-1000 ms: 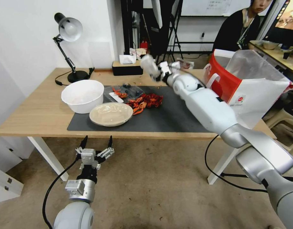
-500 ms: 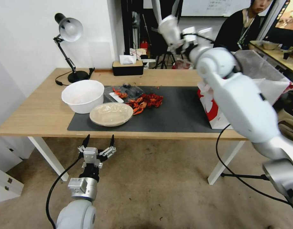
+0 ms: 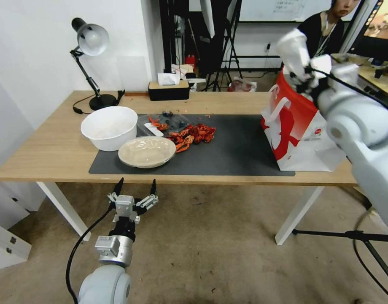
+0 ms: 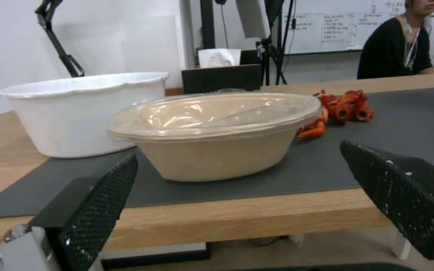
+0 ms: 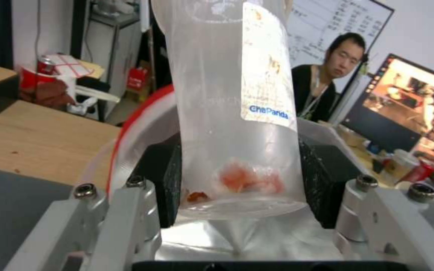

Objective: Pick up the trash from the table and place it into the takeout bag.

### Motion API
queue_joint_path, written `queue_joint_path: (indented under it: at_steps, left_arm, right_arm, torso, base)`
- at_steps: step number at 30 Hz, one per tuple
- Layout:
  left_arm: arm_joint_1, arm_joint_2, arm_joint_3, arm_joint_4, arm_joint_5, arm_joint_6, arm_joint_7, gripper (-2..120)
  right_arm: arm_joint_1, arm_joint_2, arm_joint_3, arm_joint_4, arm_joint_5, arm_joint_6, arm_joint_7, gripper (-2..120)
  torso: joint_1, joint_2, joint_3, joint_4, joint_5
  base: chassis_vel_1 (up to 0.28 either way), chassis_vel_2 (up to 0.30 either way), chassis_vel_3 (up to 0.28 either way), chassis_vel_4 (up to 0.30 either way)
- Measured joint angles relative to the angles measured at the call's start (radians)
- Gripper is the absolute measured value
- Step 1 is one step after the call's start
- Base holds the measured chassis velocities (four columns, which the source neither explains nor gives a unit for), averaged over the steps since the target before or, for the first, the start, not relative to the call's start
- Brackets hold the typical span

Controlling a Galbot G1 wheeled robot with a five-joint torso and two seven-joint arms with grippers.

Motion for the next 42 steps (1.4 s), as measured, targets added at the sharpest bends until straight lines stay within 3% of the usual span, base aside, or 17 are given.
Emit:
queue_joint_path:
  at_steps: [8, 16, 23, 27, 29, 31, 33, 36, 42]
  left_arm:
    - [0.008, -0.004, 0.014, -0.007, 0.011, 0.0, 0.003, 100]
    - [0.014, -0.005, 0.015, -0.012, 0.014, 0.0, 0.007, 100]
    - [0.014, -0.006, 0.015, -0.012, 0.015, -0.001, 0.007, 100]
    - [0.015, -0.004, 0.015, -0.012, 0.015, -0.002, 0.008, 100]
    - [0.015, -0.004, 0.014, -0.012, 0.015, -0.002, 0.008, 100]
    - [0.015, -0.004, 0.014, -0.012, 0.015, -0.002, 0.008, 100]
    - [0.016, -0.004, 0.014, -0.013, 0.015, -0.002, 0.008, 100]
    - [0.017, -0.004, 0.014, -0.013, 0.015, -0.003, 0.008, 100]
    - [0.019, -0.003, 0.01, -0.013, 0.014, -0.005, 0.008, 100]
  right_arm:
    - [-0.075, -0.017, 0.091, 0.009, -0.004, 0.003, -0.012, 49]
    - [-0.082, -0.016, 0.114, 0.011, -0.004, 0.006, -0.012, 82]
    - [-0.062, -0.013, 0.118, 0.012, 0.011, 0.02, -0.01, 99]
    - [-0.044, -0.011, 0.118, 0.027, 0.166, 0.14, -0.014, 100]
    - [-0.05, -0.011, 0.116, 0.034, 0.239, 0.266, -0.086, 100]
    - [-0.051, -0.01, 0.115, 0.035, 0.245, 0.28, -0.095, 100]
    - [-0.088, -0.004, 0.11, 0.056, 0.301, 0.407, -0.184, 100]
    - [-0.133, 0.003, 0.104, 0.076, 0.304, 0.481, -0.229, 100]
    - [-0.23, 0.025, 0.101, 0.14, 0.26, 0.529, -0.248, 100]
  torso:
    - [0.0, 0.0, 0.0, 0.0, 0.0]
    - [0.0, 0.0, 0.0, 0.0, -0.0001]
    - [0.0, 0.0, 0.0, -0.0003, -0.0001]
    - [0.0, 0.0, 0.0, 0.0, -0.0002]
    - [0.0, 0.0, 0.0, 0.0001, -0.0004]
    - [0.0, 0.0, 0.0, 0.0, -0.0005]
    - [0.0, 0.0, 0.0, -0.0001, -0.0003]
    - [0.0, 0.0, 0.0, -0.0001, -0.0002]
    - [0.0, 0.0, 0.0, -0.0001, -0.0001]
  base:
    - [0.0, 0.0, 0.0, 0.0]
    - [0.0, 0.0, 0.0, 0.0]
    - [0.0, 0.0, 0.0, 0.0]
    - [0.0, 0.0, 0.0, 0.0]
    - [0.0, 0.0, 0.0, 0.0]
    - [0.0, 0.0, 0.0, 0.0]
    - [0.0, 0.0, 0.0, 0.0]
    - [0.0, 0.0, 0.0, 0.0]
    - [0.0, 0.0, 0.0, 0.0]
